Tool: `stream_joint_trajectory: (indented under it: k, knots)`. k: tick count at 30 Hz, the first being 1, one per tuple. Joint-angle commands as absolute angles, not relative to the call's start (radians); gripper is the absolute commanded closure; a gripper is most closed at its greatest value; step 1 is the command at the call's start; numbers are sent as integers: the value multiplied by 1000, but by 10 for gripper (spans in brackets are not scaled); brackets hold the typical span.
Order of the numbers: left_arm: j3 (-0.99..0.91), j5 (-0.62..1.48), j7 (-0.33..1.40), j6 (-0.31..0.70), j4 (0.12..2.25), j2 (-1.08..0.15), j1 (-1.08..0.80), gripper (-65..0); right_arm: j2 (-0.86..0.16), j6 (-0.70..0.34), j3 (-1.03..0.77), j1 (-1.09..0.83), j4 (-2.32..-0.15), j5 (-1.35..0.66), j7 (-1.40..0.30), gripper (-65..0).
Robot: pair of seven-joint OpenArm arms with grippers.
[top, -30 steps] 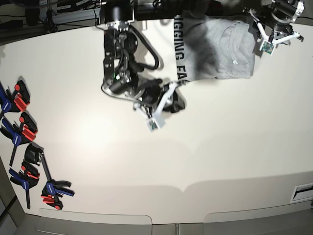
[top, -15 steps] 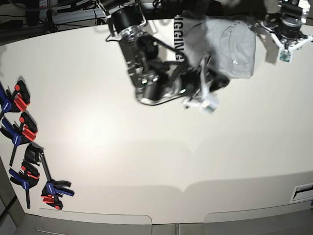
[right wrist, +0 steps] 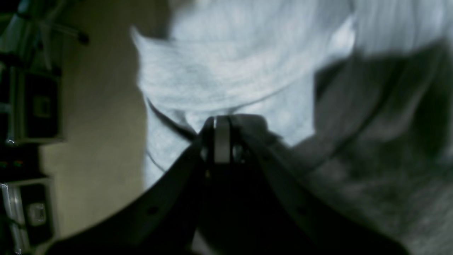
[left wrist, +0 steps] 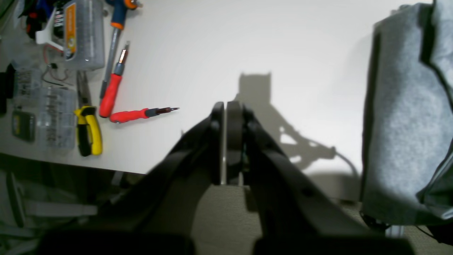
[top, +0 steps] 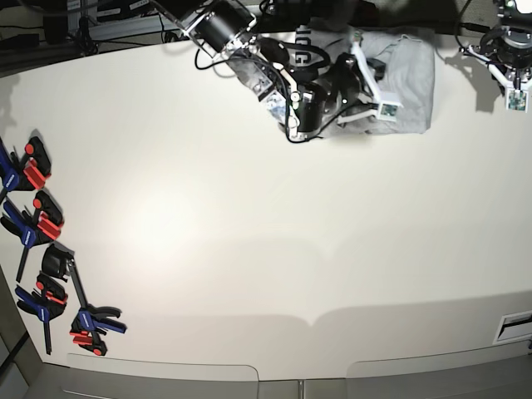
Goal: Fold the T-shirt properly
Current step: 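Grasp the folded shirt with the right gripper and lift it, then carry the folded shirt with the right gripper beside the clamps and lower it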
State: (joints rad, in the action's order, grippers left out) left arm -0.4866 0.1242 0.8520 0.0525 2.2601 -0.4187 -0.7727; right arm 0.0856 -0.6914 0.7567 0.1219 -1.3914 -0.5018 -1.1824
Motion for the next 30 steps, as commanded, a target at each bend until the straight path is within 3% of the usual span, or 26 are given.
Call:
stream_joint_trajectory:
  k: [1,7,12,14,22,30]
  knots:
    - [-496,118,831,37,2278,-430,-781,0,100,-698,753,136,-1371,-492,-1159,0]
    - [-496,117,831,37,2278,-429,-781,0,100,-698,746,136,-1174,-232,-1011,0]
    - [-496,117,831,37,2278,-429,-781,0,100,-425,601,136,-1119,-53,-952,0]
    - [-496,118,831,37,2278,-429,-781,0,100,-377,484,139,-1119,-44,-945,0]
    - [-496,137,810,37,2278,-429,-781,0,92,-365,-58,159,-1119,-53,-936,0]
    - [-496,193,805,41,2278,-430,-781,0,-80,-365,-379,150,-1120,-126,-926,0]
